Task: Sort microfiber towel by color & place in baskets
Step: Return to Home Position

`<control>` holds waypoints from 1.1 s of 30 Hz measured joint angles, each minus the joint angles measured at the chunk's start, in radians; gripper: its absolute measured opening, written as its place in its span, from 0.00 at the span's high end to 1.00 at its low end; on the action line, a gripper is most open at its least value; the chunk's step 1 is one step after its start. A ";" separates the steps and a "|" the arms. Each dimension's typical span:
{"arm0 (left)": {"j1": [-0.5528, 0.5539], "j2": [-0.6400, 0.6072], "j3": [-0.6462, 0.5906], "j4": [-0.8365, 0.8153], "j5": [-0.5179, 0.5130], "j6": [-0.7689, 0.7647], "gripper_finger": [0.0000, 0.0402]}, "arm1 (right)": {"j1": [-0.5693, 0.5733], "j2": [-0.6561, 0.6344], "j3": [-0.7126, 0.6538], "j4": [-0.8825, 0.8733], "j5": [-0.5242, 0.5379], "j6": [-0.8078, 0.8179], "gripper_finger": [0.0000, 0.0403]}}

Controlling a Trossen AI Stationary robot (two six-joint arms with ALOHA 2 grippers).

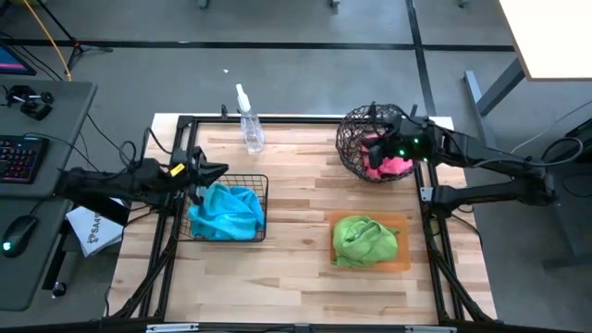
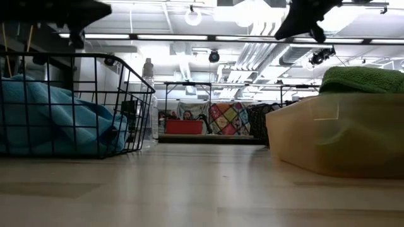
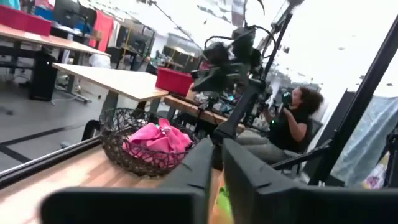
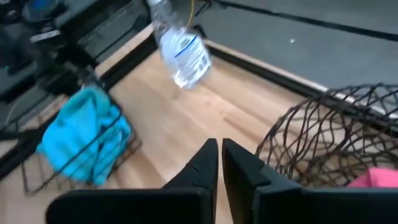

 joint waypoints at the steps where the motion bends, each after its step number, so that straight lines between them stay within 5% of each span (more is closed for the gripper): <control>1: 0.000 -0.032 -0.032 0.013 -0.002 -0.008 0.97 | 0.016 -0.009 0.000 -0.018 0.000 0.000 0.96; 14: 0.000 -0.285 -0.276 0.144 -0.070 -0.094 1.00 | 0.290 -0.091 0.000 -0.201 0.010 0.086 0.99; 22: 0.000 -0.285 -0.275 0.134 -0.083 -0.129 1.00 | 0.557 -0.155 -0.019 -0.290 0.212 0.194 1.00; 28: 0.000 -0.285 -0.275 0.132 -0.049 -0.241 1.00 | 0.672 -0.321 -0.263 -0.029 0.254 0.234 1.00; 33: 0.000 -0.285 -0.275 0.131 -0.041 -0.236 1.00 | 0.616 -0.464 -0.480 0.378 0.156 0.099 1.00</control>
